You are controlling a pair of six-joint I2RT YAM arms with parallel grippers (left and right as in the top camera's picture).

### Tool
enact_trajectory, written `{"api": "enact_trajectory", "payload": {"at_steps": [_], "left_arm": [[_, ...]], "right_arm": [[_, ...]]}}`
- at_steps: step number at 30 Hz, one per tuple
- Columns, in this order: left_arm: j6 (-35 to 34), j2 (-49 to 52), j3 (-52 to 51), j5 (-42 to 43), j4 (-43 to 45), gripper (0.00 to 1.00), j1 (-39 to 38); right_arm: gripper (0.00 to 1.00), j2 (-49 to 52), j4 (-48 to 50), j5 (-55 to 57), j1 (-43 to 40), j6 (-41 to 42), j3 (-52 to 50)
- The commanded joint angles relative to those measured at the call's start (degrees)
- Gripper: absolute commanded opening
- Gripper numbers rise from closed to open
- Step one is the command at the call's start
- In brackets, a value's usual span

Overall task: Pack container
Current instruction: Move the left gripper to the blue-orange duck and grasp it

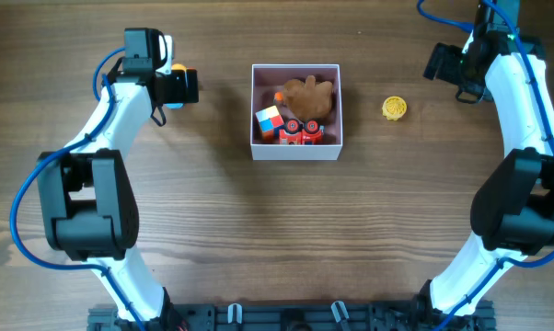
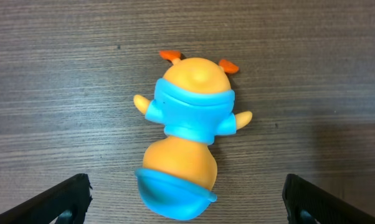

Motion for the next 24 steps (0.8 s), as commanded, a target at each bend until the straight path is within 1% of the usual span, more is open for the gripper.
{"api": "enact_trajectory", "payload": {"at_steps": [1, 3, 12, 23, 24], "left_arm": [[3.5, 0.6, 0.5, 1.0, 0.5, 1.00, 0.0], [5.0, 0.9, 0.4, 1.1, 0.3, 0.99, 0.0], [5.0, 4.6, 0.4, 1.1, -1.0, 1.00, 0.0], [6.5, 5.2, 0.4, 1.1, -1.1, 1.00, 0.0], [7.6, 5.2, 0.4, 1.1, -1.1, 0.96, 0.0]], "right_arm": [[1.00, 0.4, 0.2, 0.2, 0.2, 0.7, -0.2], [1.00, 0.4, 0.1, 0.2, 0.2, 0.6, -0.2], [1.00, 0.4, 0.1, 0.2, 0.2, 0.7, -0.2], [1.00, 0.4, 0.2, 0.2, 0.2, 0.7, -0.2], [1.00, 0.4, 0.1, 0.2, 0.2, 0.7, -0.2]]}}
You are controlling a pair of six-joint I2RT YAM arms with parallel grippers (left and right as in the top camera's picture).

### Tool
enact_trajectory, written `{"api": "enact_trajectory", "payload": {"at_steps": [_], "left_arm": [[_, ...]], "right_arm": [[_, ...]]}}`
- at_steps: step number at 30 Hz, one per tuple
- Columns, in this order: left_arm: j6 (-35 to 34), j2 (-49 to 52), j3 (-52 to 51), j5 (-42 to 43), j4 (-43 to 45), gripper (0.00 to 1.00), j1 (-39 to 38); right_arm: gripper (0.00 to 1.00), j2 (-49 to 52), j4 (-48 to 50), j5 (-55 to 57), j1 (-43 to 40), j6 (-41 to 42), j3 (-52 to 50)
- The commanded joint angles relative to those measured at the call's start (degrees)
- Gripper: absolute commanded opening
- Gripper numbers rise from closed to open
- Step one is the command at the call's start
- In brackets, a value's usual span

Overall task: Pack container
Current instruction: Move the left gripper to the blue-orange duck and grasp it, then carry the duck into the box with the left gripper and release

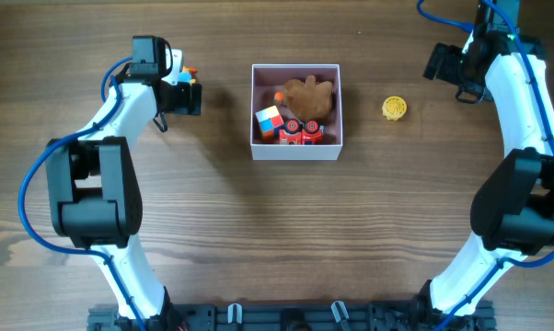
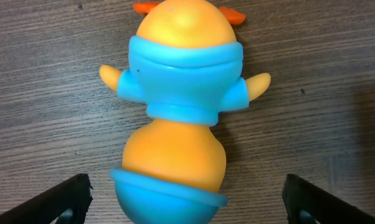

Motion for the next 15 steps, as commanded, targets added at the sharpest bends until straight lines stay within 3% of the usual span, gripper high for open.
{"api": "enact_trajectory", "payload": {"at_steps": [1, 3, 7, 11, 14, 15], "left_arm": [[2.8, 0.9, 0.4, 0.9, 0.1, 0.93, 0.0], [2.8, 0.9, 0.4, 0.9, 0.2, 0.91, 0.1], [2.7, 0.9, 0.4, 0.9, 0.1, 0.62, 0.3], [2.7, 0.9, 0.4, 0.9, 0.5, 0.46, 0.3], [2.7, 0.9, 0.4, 0.9, 1.1, 0.42, 0.3], [2.7, 0.8, 0.4, 0.9, 1.3, 0.36, 0.3]], "right_arm": [[1.00, 0.4, 0.2, 0.2, 0.2, 0.7, -0.2], [1.00, 0.4, 0.2, 0.2, 0.2, 0.7, -0.2], [1.00, 0.4, 0.2, 0.2, 0.2, 0.6, -0.2], [1.00, 0.4, 0.2, 0.2, 0.2, 0.6, -0.2], [1.00, 0.4, 0.1, 0.2, 0.2, 0.7, -0.2], [1.00, 0.4, 0.2, 0.2, 0.2, 0.7, -0.2]]}}
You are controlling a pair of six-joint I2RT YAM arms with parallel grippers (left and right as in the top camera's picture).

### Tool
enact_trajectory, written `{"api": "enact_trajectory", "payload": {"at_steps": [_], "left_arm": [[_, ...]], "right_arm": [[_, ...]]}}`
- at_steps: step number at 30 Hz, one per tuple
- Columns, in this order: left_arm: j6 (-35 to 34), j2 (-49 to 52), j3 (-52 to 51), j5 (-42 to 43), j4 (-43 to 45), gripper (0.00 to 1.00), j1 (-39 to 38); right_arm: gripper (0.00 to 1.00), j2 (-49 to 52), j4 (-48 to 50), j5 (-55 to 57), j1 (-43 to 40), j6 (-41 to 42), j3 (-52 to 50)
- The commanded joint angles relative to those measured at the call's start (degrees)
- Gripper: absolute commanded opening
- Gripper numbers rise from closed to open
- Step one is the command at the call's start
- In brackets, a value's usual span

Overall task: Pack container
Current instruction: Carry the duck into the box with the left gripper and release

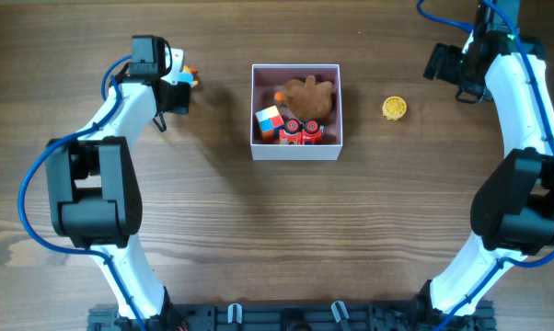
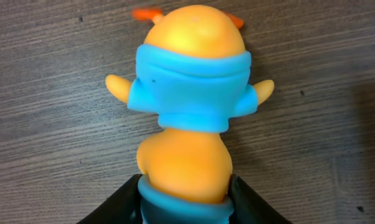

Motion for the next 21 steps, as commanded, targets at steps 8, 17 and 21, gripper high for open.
{"api": "enact_trajectory", "payload": {"at_steps": [8, 17, 21], "left_arm": [[-1.7, -2.0, 1.3, 0.9, 1.0, 0.19, 0.3], [-5.0, -14.6, 3.3, 4.0, -0.3, 0.12, -2.9], [-4.9, -18.9, 3.3, 9.1, -3.3, 0.13, -7.5]], "right_arm": [[1.00, 0.4, 0.2, 0.2, 0.2, 0.7, -0.2], [1.00, 0.4, 0.2, 0.2, 0.2, 0.7, -0.2], [1.00, 0.4, 0.1, 0.2, 0.2, 0.7, -0.2]]}}
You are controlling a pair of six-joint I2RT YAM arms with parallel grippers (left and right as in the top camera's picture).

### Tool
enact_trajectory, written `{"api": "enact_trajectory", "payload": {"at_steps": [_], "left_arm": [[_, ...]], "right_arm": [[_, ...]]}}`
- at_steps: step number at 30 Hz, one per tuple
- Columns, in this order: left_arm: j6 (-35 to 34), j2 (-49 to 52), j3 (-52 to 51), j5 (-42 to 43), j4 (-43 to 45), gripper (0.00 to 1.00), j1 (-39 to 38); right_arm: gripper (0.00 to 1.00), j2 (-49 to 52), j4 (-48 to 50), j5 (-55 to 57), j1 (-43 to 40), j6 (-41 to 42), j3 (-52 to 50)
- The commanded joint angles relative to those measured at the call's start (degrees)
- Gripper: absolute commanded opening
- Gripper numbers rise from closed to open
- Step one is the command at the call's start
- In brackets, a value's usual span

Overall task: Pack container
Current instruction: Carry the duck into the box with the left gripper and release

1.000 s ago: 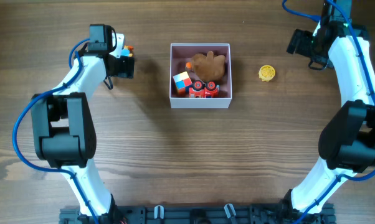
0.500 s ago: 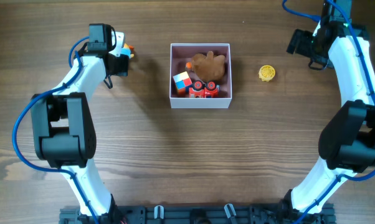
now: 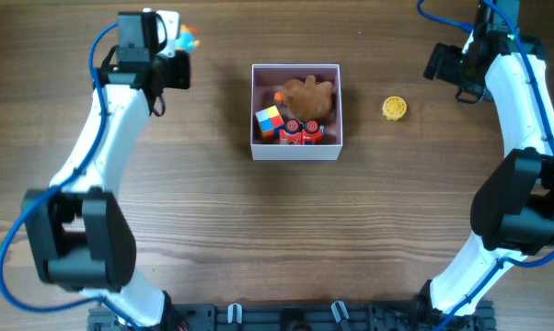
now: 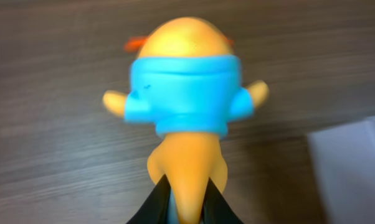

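Note:
An orange toy figure in a blue shirt (image 4: 186, 93) hangs off the table, squeezed at its lower end between my left gripper's (image 4: 186, 208) black fingers (image 4: 151, 206). In the overhead view the toy (image 3: 188, 38) and the left gripper (image 3: 178, 53) are at the far left, well left of the white box (image 3: 295, 147). The box holds a brown plush (image 3: 309, 96), a coloured cube (image 3: 269, 119) and a red toy (image 3: 301, 133). A corner of the box (image 4: 356, 168) shows at the right of the left wrist view. My right gripper (image 3: 445, 66) rests at the far right; its jaws are not readable.
A small yellow round object (image 3: 395, 108) lies on the wooden table (image 3: 277, 230) to the right of the box, below and left of the right gripper. Both arm bases stand along the near edge.
My left gripper, shut on the toy, has risen from the table and shifted further back. The toy's lower end is pinched thinner. A box corner now shows in the left wrist view.
My left gripper hovered open over the toy lying on the table, then sat lower around it with jaws still wide. Then it was shut on the toy's lower end. Now the toy hangs off the table. The right arm stayed still throughout.

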Motion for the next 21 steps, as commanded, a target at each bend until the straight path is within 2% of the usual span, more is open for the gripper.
{"api": "enact_trajectory", "payload": {"at_steps": [1, 4, 7, 12, 13, 14, 21], "left_arm": [[-0.8, -5.2, 1.2, 6.7, -2.0, 0.13, -5.4], [-0.8, -8.1, 1.2, 8.4, -4.1, 0.13, -10.3], [-0.8, -8.8, 1.2, 8.6, -7.2, 0.21, -15.5], [-0.8, -7.2, 1.0, 8.5, -11.1, 0.24, -18.6], [-1.2, -6.8, 1.0, 8.5, -11.7, 0.29, -18.6], [-1.9, -6.7, 1.0, 8.5, -12.2, 0.38, -18.6], [-2.1, -6.1, 0.9, 8.9, -13.2, 0.51, -18.6]], "right_arm": [[1.00, 0.4, 0.2, 0.2, 0.2, 0.7, -0.2], [1.00, 0.4, 0.2, 0.2, 0.2, 0.7, -0.2], [1.00, 0.4, 0.2, 0.2, 0.2, 0.7, -0.2], [1.00, 0.4, 0.2, 0.2, 0.2, 0.7, -0.2], [1.00, 0.4, 0.1, 0.2, 0.2, 0.7, -0.2], [1.00, 0.4, 0.1, 0.2, 0.2, 0.7, -0.2], [1.00, 0.4, 0.2, 0.2, 0.2, 0.7, -0.2]]}}
